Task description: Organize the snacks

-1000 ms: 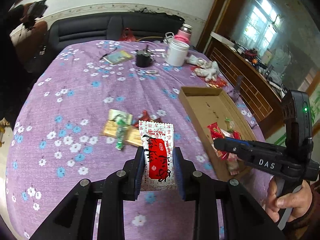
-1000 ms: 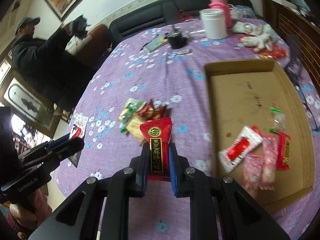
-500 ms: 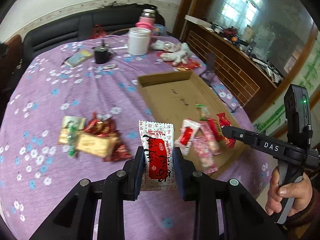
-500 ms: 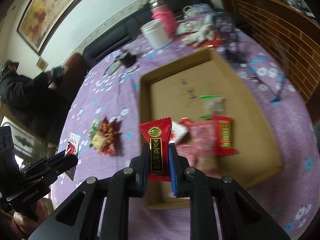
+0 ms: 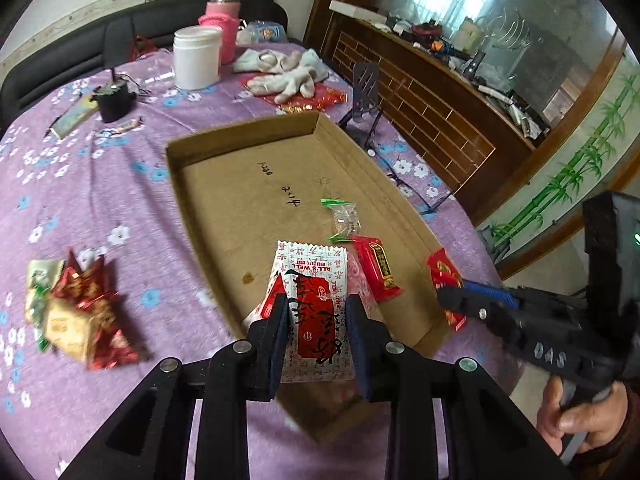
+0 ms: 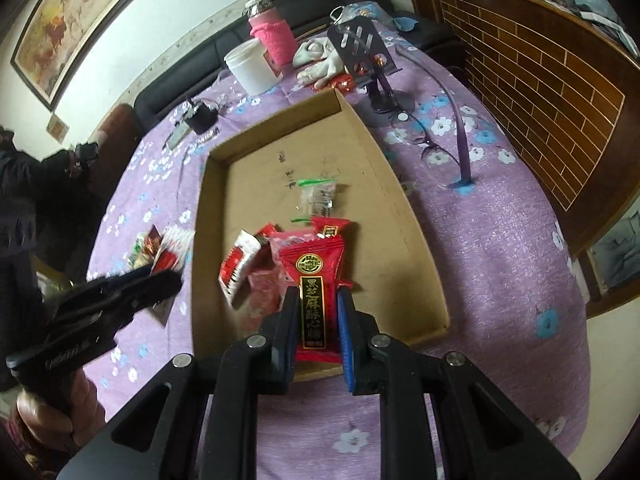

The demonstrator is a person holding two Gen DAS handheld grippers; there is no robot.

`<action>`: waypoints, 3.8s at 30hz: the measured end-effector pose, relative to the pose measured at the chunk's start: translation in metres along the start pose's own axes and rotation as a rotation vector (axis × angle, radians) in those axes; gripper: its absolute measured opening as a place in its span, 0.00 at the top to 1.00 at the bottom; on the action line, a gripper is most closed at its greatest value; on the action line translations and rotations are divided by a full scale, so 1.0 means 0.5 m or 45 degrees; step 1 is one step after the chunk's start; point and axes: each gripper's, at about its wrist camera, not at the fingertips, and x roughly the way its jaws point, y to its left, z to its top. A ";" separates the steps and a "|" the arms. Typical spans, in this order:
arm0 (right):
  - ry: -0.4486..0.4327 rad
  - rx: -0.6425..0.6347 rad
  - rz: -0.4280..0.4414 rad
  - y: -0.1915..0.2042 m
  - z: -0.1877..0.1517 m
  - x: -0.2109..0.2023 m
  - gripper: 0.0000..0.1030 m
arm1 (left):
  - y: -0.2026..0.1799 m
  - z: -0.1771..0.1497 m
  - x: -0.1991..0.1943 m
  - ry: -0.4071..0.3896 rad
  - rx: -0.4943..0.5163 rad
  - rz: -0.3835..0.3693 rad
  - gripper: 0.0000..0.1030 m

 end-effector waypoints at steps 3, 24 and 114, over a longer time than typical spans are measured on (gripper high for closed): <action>0.025 -0.068 -0.018 0.009 0.014 0.023 0.83 | 0.003 0.016 0.030 0.022 -0.003 0.014 0.72; 0.107 -0.132 -0.066 0.011 0.083 0.108 0.81 | -0.002 0.053 0.097 0.081 0.002 0.052 0.50; 0.415 -0.591 0.247 0.558 0.028 0.366 0.61 | 0.460 -0.354 -0.500 -0.289 -0.649 0.309 0.48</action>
